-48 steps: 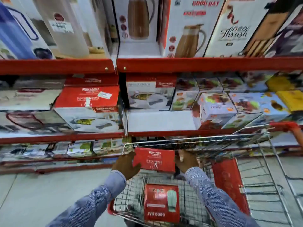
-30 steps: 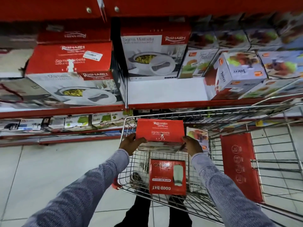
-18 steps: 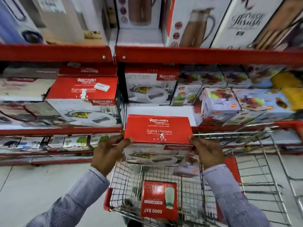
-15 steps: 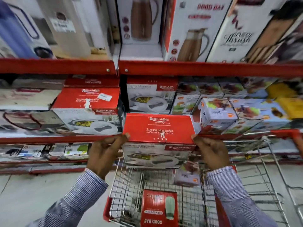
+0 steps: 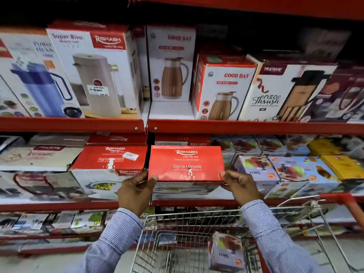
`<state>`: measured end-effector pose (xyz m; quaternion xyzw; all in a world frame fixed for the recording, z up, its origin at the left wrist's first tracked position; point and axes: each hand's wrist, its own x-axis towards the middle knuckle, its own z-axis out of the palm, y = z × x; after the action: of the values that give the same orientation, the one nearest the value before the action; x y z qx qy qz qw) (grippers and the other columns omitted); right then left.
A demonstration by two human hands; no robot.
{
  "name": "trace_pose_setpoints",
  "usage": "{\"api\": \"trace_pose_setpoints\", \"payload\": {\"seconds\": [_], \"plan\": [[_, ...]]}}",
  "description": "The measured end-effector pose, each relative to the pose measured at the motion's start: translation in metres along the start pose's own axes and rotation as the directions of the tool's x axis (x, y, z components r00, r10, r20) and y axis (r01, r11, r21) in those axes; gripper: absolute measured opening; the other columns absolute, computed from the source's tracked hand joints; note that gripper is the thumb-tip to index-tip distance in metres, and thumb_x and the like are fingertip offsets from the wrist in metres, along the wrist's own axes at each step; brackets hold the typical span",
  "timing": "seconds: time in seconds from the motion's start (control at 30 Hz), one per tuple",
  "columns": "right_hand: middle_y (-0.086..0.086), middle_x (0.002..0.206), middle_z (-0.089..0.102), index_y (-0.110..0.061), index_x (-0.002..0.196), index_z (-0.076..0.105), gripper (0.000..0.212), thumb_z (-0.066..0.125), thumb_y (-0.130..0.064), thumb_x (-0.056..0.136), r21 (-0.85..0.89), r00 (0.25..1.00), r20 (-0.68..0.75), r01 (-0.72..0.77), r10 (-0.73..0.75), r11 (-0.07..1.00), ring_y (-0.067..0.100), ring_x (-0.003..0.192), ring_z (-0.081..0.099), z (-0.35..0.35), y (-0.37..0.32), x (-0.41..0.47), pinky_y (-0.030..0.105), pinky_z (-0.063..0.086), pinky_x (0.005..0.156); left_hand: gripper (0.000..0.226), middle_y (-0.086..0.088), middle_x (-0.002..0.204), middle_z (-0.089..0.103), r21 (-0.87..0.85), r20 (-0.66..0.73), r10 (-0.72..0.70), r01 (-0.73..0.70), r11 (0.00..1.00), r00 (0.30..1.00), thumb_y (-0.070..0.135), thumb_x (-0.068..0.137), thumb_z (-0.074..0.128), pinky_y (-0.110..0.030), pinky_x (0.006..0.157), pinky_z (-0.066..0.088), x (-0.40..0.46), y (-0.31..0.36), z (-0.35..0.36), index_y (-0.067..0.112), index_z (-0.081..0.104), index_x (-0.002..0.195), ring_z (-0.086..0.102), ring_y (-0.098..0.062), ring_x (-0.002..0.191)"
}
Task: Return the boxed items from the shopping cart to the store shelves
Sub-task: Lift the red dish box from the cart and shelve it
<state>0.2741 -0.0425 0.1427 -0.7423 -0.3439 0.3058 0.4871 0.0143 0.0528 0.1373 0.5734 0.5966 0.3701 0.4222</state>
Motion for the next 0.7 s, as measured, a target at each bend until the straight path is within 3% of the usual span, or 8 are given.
{"api": "trace_pose_setpoints", "payload": {"seconds": [0.1, 0.27, 0.4, 0.47, 0.57, 0.63, 0.7], "plan": [[0.016, 0.114, 0.071, -0.001, 0.121, 0.063, 0.035, 0.062, -0.016, 0.089, 0.039, 0.999, 0.01, -0.042, 0.042, 0.998, 0.018, 0.091, 0.068, 0.009, 0.011, 0.015, 0.022, 0.059, 0.078, 0.038, -0.008, 0.098, 0.079, 0.005, -0.002, -0.028, 0.028, 1.0, 1.0, 0.033, 0.081, 0.074, -0.042, 0.089, 0.058, 0.008, -0.005, 0.009, 0.017, 0.072, 0.116, 0.074, -0.022, 0.087], [0.008, 0.111, 0.066, -0.001, 0.124, 0.061, 0.037, 0.061, -0.018, 0.09, 0.069, 0.995, 0.034, -0.094, 0.092, 0.993, 0.022, 0.098, 0.066, 0.019, 0.016, 0.028, 0.042, 0.056, 0.092, 0.037, -0.015, 0.103, 0.077, 0.051, 0.03, -0.077, 0.075, 0.996, 0.997, 0.027, 0.09, 0.065, -0.043, 0.086, 0.057, 0.012, -0.012, 0.019, 0.019, 0.066, 0.126, 0.071, -0.036, 0.094], [0.005, 0.102, 0.07, -0.006, 0.122, 0.063, 0.038, 0.062, -0.025, 0.09, 0.04, 0.994, 0.007, -0.106, 0.105, 0.994, 0.022, 0.096, 0.068, 0.025, 0.015, 0.038, 0.043, 0.057, 0.09, 0.042, -0.011, 0.109, 0.075, 0.02, 0.083, -0.092, 0.091, 0.996, 0.992, 0.02, 0.094, 0.058, -0.05, 0.092, 0.055, 0.016, -0.008, 0.027, 0.019, 0.054, 0.136, 0.068, -0.037, 0.101], [0.003, 0.092, 0.074, -0.016, 0.114, 0.071, 0.032, 0.062, -0.033, 0.089, 0.011, 0.995, -0.021, -0.093, 0.093, 0.996, 0.022, 0.091, 0.071, 0.027, 0.014, 0.044, 0.046, 0.058, 0.089, 0.054, -0.01, 0.115, 0.072, 0.013, 0.099, -0.087, 0.086, 0.996, 0.991, 0.021, 0.092, 0.061, -0.046, 0.097, 0.053, 0.018, -0.006, 0.031, 0.017, 0.044, 0.144, 0.067, -0.029, 0.107], [0.002, 0.08, 0.077, -0.05, 0.083, 0.073, 0.016, 0.059, -0.056, 0.079, -0.06, 0.998, -0.048, -0.05, 0.047, 0.997, 0.024, 0.084, 0.073, 0.029, 0.027, 0.062, 0.05, 0.059, 0.083, 0.074, -0.005, 0.119, 0.069, 0.066, 0.106, -0.053, 0.046, 0.997, 0.993, 0.031, 0.085, 0.069, -0.045, 0.095, 0.055, 0.016, -0.004, 0.034, 0.015, 0.034, 0.149, 0.066, -0.025, 0.106], [0.004, 0.078, 0.077, -0.046, 0.081, 0.074, 0.02, 0.057, -0.057, 0.077, -0.088, 0.996, -0.076, -0.059, 0.052, 0.994, 0.027, 0.082, 0.073, 0.03, 0.028, 0.071, 0.051, 0.059, 0.081, 0.081, -0.009, 0.112, 0.07, 0.155, 0.117, -0.035, 0.017, 0.988, 0.993, 0.037, 0.084, 0.069, -0.042, 0.087, 0.057, 0.013, -0.001, 0.035, 0.015, 0.029, 0.151, 0.068, -0.027, 0.093], [0.007, 0.077, 0.077, -0.038, 0.073, 0.074, 0.026, 0.055, -0.055, 0.077, -0.104, 0.994, -0.09, -0.068, 0.058, 0.992, 0.029, 0.077, 0.073, 0.033, 0.016, 0.07, 0.05, 0.061, 0.077, 0.088, -0.019, 0.121, 0.067, 0.242, 0.129, -0.024, -0.008, 0.97, 0.991, 0.042, 0.083, 0.068, -0.042, 0.086, 0.057, 0.012, 0.0, 0.038, 0.015, 0.021, 0.153, 0.067, -0.033, 0.093]]}}
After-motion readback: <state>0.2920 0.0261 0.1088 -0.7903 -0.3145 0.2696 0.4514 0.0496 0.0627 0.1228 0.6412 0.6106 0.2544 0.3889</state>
